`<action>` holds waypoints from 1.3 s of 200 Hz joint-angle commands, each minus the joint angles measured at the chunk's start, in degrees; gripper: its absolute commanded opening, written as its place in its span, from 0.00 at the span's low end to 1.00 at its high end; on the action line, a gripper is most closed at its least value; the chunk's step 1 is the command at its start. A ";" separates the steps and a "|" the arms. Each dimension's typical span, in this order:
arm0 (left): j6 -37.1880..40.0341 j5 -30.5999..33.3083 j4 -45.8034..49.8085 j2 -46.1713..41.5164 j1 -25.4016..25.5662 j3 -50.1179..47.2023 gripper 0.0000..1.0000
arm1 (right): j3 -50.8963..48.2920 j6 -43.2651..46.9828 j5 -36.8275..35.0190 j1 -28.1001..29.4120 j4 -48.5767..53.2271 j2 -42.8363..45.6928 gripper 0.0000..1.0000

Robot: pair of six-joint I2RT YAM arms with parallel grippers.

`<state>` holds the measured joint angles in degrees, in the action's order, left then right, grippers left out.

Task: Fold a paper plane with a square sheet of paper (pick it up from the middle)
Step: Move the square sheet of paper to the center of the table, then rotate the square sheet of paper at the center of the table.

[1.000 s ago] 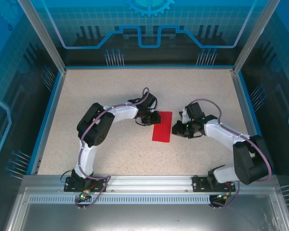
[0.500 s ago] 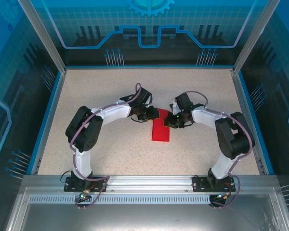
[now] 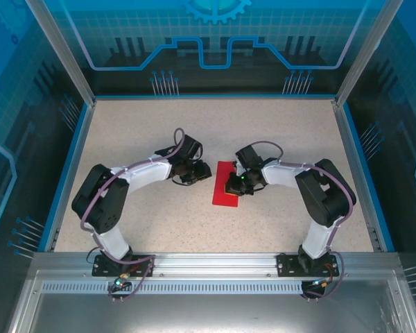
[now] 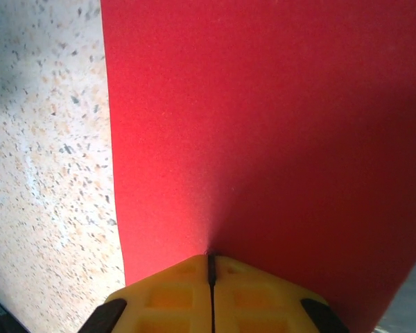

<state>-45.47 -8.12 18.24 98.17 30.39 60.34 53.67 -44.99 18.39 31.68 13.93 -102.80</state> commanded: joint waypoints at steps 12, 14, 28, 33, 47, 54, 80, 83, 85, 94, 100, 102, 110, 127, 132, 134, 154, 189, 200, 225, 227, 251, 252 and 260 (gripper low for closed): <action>-3.42 5.00 -0.42 -6.07 -1.19 -5.69 0.35 | 2.79 -11.28 -5.59 6.41 0.34 -6.14 0.05; -3.47 5.25 -0.45 -6.37 -1.14 -6.00 0.35 | 3.23 -11.59 -5.70 6.71 0.25 -6.57 0.05; -3.85 6.11 -0.44 -8.26 -1.23 -7.82 0.35 | 6.95 -12.85 -5.71 8.05 -0.05 -9.41 0.05; -4.01 6.26 -0.40 -8.88 -1.23 -8.31 0.35 | 8.59 -12.73 -5.61 8.32 0.02 -10.41 0.05; -4.26 6.27 -0.57 -10.36 -1.23 -9.56 0.36 | 13.18 -11.70 -5.53 8.51 0.94 -12.43 0.04; -4.51 6.14 -0.81 -10.90 -1.29 -10.18 0.36 | 14.93 -10.80 -5.41 8.31 1.18 -12.92 0.04; -5.65 6.02 -1.81 -13.00 -1.23 -12.14 0.36 | 20.12 -4.69 -9.06 7.16 5.34 -11.45 0.07; -5.74 5.92 -1.94 -13.14 -1.25 -12.33 0.36 | 20.40 -4.07 -9.07 6.76 5.50 -11.31 0.07; -5.89 5.92 -1.97 -13.23 -1.18 -12.41 0.36 | 20.70 -3.48 -9.08 6.35 5.72 -11.21 0.07; -6.11 5.64 -2.44 -13.65 -1.21 -12.78 0.36 | 21.79 -1.67 -8.64 5.07 6.30 -11.47 0.09; -6.28 5.45 -2.81 -13.80 -1.19 -13.00 0.37 | 22.91 -0.10 -7.92 4.25 6.86 -12.10 0.10; -6.36 5.28 -2.96 -13.88 -1.21 -13.08 0.37 | 23.22 0.39 -7.62 4.00 7.13 -12.27 0.11; -6.46 4.84 -3.53 -14.03 -1.17 -13.14 0.37 | 25.06 2.13 -6.46 3.11 8.12 -13.57 0.12; -6.53 4.16 -3.98 -13.84 -0.98 -12.76 0.37 | 28.81 5.32 -4.46 1.86 10.02 -16.37 0.12; -6.49 3.99 -4.11 -13.74 -0.91 -12.64 0.37 | 30.22 6.31 -4.47 1.72 11.19 -17.08 0.12; -6.50 3.88 -4.16 -13.71 -0.90 -12.57 0.37 | 30.58 6.63 -4.63 1.65 11.59 -17.45 0.12; -6.39 3.08 -4.69 -13.32 -0.37 -11.89 0.37 | 34.07 8.79 -5.01 1.15 14.05 -19.93 0.12; -6.21 1.06 -5.68 -11.41 1.05 -10.22 0.37 | 37.90 9.85 -5.58 -0.19 17.60 -23.59 0.10; -6.23 0.84 -5.91 -10.84 1.57 -9.69 0.37 | 38.27 9.64 -7.16 -0.59 18.82 -24.10 0.10; -6.59 -0.17 -6.43 -9.22 3.00 -8.60 0.36 | 35.93 7.71 -11.42 -1.89 20.09 -22.67 0.09; -6.68 -0.19 -6.48 -9.12 3.05 -8.53 0.36 | 35.48 7.37 -11.75 -2.06 20.04 -22.39 0.09; -7.47 -0.84 -7.63 -7.63 4.53 -8.13 0.36 | 28.57 3.25 -15.34 -3.35 18.83 -17.16 0.09; -7.54 -0.84 -7.66 -7.59 4.60 -8.13 0.36 | 28.15 3.07 -15.46 -3.41 18.75 -16.86 0.09; -7.90 -0.92 -8.12 -7.24 5.02 -8.08 0.36 | 24.77 1.42 -16.25 -3.63 17.50 -14.26 0.09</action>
<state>-51.59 -7.22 11.64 89.34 34.11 50.57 86.17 -38.83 8.73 29.98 28.49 -122.32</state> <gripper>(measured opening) 0.363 0.096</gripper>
